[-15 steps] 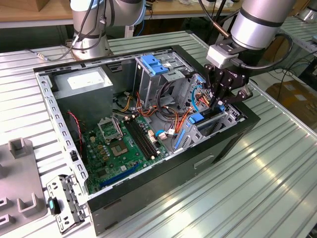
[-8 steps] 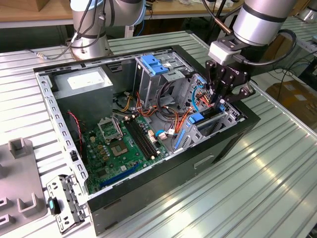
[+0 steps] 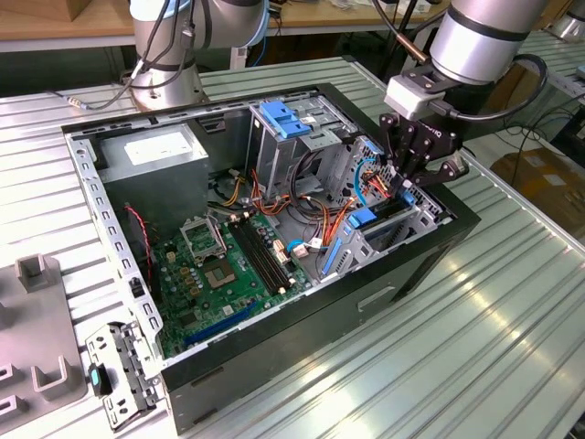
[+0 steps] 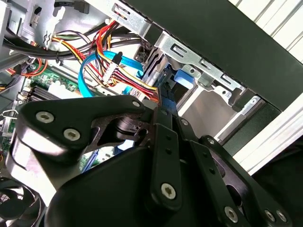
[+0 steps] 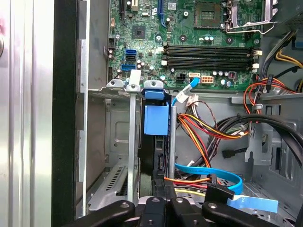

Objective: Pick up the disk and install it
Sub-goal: 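Insert the first disk wire, then insert the second disk wire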

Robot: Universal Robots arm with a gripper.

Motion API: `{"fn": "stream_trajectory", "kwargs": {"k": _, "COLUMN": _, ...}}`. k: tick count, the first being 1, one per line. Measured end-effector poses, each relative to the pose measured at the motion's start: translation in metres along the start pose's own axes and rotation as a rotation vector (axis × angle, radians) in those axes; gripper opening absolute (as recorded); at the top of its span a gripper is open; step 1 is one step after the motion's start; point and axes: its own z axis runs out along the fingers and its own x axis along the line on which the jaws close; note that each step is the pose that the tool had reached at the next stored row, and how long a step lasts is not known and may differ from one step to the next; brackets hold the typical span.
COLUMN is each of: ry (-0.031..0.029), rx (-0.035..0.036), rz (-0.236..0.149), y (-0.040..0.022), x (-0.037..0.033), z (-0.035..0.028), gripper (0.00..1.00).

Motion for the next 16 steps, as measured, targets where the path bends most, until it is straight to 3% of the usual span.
{"fn": "stream_trajectory", "kwargs": {"k": 12, "ry": 0.0000, "rx": 0.0000, "rz": 0.000, "y": 0.0000, "x": 0.0000, "z": -0.0003, "gripper": 0.11}}
{"fn": "stream_trajectory", "kwargs": {"k": 16, "ry": -0.0001, "rx": 0.0000, "rz": 0.000, "y": 0.0036, "x": -0.0001, "z": -0.0004, "gripper": 0.11}}
